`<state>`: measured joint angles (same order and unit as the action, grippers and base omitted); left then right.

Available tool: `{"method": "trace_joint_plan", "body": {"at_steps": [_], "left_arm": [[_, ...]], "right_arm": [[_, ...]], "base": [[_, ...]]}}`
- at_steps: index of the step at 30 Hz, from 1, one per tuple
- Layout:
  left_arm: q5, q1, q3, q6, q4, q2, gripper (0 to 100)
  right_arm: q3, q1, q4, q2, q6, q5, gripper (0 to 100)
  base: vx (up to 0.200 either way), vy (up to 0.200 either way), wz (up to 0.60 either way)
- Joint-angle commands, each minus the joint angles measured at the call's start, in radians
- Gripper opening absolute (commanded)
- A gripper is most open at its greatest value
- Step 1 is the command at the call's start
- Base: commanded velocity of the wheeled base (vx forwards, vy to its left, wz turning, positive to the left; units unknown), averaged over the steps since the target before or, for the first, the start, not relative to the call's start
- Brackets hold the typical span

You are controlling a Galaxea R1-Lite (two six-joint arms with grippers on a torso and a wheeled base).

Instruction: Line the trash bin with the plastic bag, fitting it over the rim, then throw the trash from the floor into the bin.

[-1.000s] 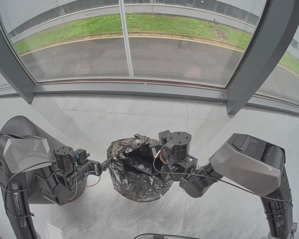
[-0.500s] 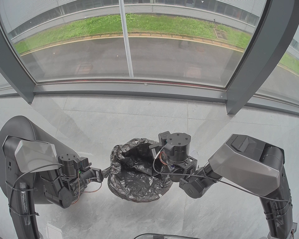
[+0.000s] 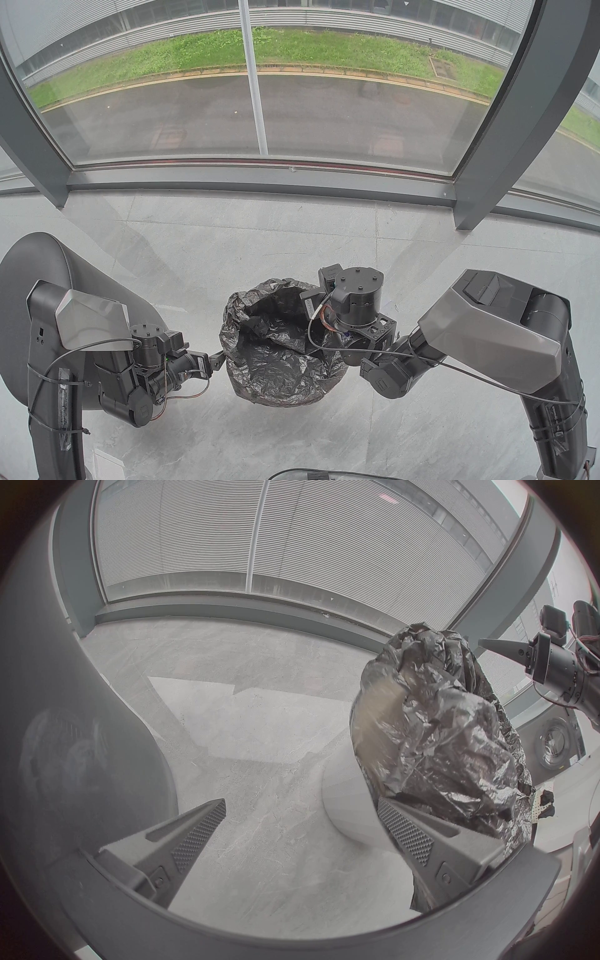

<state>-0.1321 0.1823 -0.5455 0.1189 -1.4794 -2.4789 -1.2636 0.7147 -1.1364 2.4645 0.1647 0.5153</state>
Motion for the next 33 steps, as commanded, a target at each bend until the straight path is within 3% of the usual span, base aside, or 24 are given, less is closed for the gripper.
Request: {"method": "trace_joint_plan", "body": {"at_steps": [1,11,15,18,21,27,33], "left_arm": [[0.0,0.0,0.007,0.007,-0.006,-0.009,100],[0.0,-0.003,0.13,0.071,-0.073,0.153,100],[0.0,0.025,0.197,0.096,-0.065,0.376,100],[0.005,0.071,0.225,0.096,-0.058,0.48,100],[0.003,0.147,0.233,0.094,-0.018,0.589,100],[0.003,0.212,0.171,0.114,0.087,0.597,100],[0.011,0.282,0.133,0.139,0.083,0.528,100]], "right_arm": [[0.0,0.005,0.0,-0.001,-0.001,0.0,0],[0.032,0.009,-0.008,-0.048,-0.004,0.0,0],[0.148,0.008,-0.016,-0.148,-0.045,0.002,0],[0.231,0.0,-0.016,-0.216,-0.086,0.002,0],[0.342,-0.015,-0.016,-0.325,-0.208,0.002,0],[0.443,-0.017,-0.02,-0.44,-0.356,0.0,0],[0.467,-0.02,-0.062,-0.447,-0.367,0.0,0]], "base": [[0.0,0.0,0.0],[0.0,0.0,0.0],[0.0,0.0,0.0],[0.0,0.0,0.0],[0.0,0.0,0.0],[0.0,0.0,0.0],[0.0,0.0,0.0]]}}
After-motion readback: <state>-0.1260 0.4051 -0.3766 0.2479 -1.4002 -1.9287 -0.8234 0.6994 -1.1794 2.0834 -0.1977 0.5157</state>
